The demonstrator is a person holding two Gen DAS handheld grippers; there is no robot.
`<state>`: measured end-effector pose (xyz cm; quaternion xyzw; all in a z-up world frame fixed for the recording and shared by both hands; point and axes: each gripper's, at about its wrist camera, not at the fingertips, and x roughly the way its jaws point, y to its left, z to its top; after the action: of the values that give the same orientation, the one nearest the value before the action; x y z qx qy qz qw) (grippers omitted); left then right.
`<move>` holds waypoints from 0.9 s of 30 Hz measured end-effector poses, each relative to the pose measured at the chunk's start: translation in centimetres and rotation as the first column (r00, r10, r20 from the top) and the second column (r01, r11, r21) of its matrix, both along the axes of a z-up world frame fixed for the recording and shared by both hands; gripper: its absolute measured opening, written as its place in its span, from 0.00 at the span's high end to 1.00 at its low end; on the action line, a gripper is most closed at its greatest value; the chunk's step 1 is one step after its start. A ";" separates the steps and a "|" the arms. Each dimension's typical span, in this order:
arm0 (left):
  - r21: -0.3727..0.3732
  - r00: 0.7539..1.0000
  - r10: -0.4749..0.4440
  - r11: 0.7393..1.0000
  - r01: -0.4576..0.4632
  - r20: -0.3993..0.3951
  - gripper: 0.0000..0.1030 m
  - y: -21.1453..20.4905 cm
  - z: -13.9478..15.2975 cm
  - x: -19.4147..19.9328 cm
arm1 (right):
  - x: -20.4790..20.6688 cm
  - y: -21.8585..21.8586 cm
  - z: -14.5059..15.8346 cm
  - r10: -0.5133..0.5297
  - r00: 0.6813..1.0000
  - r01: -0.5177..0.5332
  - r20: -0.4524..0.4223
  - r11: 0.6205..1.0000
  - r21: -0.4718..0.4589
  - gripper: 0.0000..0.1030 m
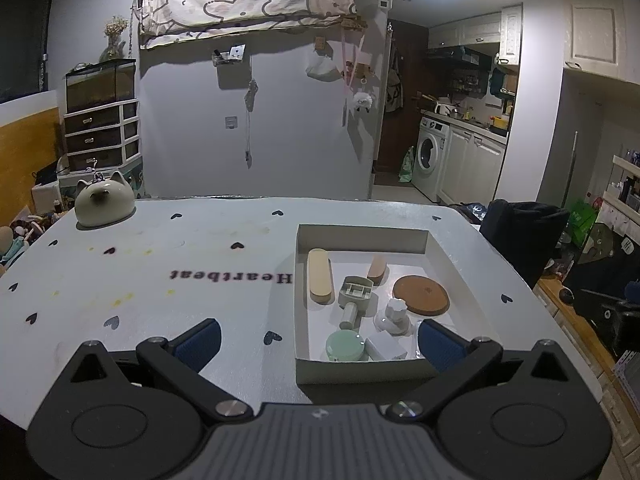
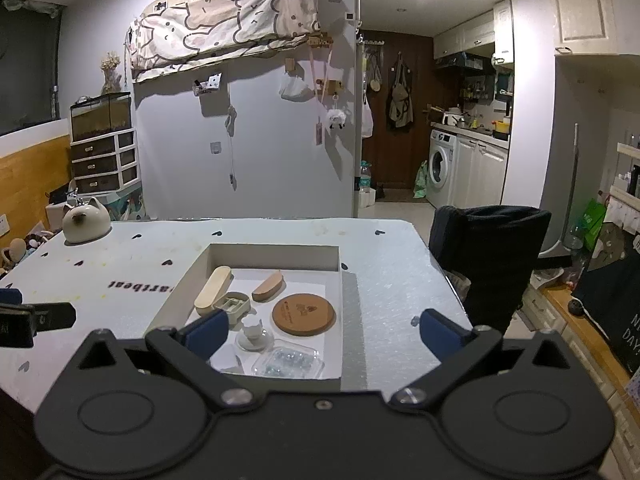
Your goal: Organize rigid objects
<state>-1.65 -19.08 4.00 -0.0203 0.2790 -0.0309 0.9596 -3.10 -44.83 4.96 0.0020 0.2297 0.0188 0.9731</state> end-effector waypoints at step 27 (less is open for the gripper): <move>0.000 1.000 -0.006 1.000 0.006 0.003 0.00 -0.2 -0.1 -1.0 | -1.4 0.1 -0.5 0.004 1.000 -0.004 -0.003 1.000 0.001 0.00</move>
<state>-2.65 -19.28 3.89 -0.0192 0.2774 -0.0337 0.9600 -4.46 -44.78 4.44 0.0019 0.2309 0.0210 0.9727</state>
